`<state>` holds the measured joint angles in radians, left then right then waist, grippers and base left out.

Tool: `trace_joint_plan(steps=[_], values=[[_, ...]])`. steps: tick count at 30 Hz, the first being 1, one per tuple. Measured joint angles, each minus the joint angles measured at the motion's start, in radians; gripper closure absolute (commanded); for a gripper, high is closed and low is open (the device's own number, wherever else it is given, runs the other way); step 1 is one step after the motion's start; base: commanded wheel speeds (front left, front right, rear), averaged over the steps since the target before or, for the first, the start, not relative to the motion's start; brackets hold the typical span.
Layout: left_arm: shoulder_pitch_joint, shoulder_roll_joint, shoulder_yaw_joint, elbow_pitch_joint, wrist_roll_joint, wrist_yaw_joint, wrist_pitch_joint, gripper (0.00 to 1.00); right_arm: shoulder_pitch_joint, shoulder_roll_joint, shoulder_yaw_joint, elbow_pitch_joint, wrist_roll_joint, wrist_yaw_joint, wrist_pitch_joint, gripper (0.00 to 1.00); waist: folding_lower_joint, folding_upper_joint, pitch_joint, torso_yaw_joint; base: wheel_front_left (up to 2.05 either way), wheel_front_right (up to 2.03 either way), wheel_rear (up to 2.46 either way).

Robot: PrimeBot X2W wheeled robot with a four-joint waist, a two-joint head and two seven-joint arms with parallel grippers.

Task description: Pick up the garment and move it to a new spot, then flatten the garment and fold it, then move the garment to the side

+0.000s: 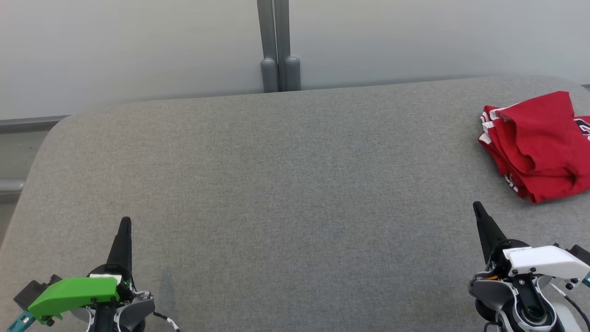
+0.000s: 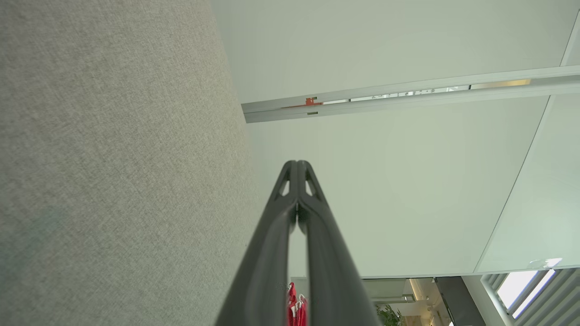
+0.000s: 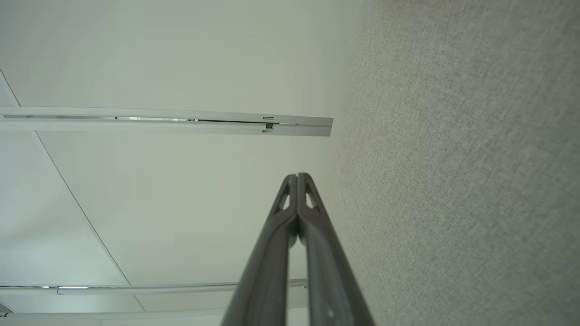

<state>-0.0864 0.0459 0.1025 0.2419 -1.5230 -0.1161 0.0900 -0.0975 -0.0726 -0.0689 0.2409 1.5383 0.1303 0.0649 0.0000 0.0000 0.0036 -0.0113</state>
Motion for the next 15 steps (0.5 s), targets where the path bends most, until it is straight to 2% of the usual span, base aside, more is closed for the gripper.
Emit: trace_joint_plan(steps=[15], values=[[-0.016, 0.001, 0.011, 0.003, -0.09, -0.013, 0.024, 1.0, -0.003, 0.002, -0.016, 0.001, 0.097, 0.0, 0.026, 1.0, 0.0, 0.0, -0.001, 0.011, 0.0, 0.0, 0.0]])
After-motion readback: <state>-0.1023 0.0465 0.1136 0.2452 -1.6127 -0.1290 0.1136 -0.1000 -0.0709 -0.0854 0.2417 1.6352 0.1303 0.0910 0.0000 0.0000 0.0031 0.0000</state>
